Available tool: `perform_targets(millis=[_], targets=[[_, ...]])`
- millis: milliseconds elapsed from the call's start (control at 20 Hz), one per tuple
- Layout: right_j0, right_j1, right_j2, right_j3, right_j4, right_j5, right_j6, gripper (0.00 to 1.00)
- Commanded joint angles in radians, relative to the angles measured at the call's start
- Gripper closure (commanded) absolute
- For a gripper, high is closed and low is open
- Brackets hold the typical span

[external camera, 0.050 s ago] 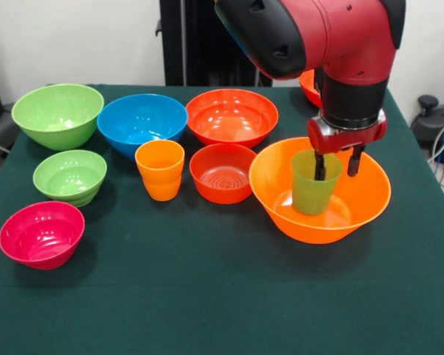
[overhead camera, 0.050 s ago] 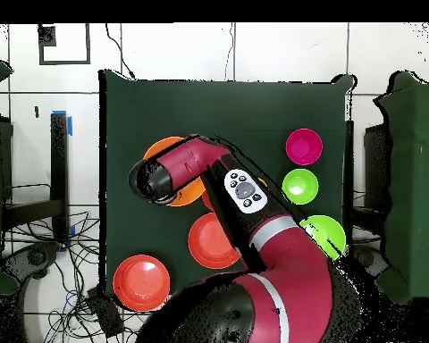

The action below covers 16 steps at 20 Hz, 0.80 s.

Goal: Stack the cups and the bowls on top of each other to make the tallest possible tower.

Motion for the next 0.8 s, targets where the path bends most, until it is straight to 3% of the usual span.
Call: perform_targets(millis=[50, 400, 800], targets=[[0.038, -0.056, 0.009, 0.000, 0.040, 0.173, -0.173, 0.00], [0.041, -0.065, 0.009, -0.014, 0.063, 0.206, -0.181, 0.00], [0.040, -0.099, -0.013, -0.009, 0.017, 0.279, -0.250, 0.00]])
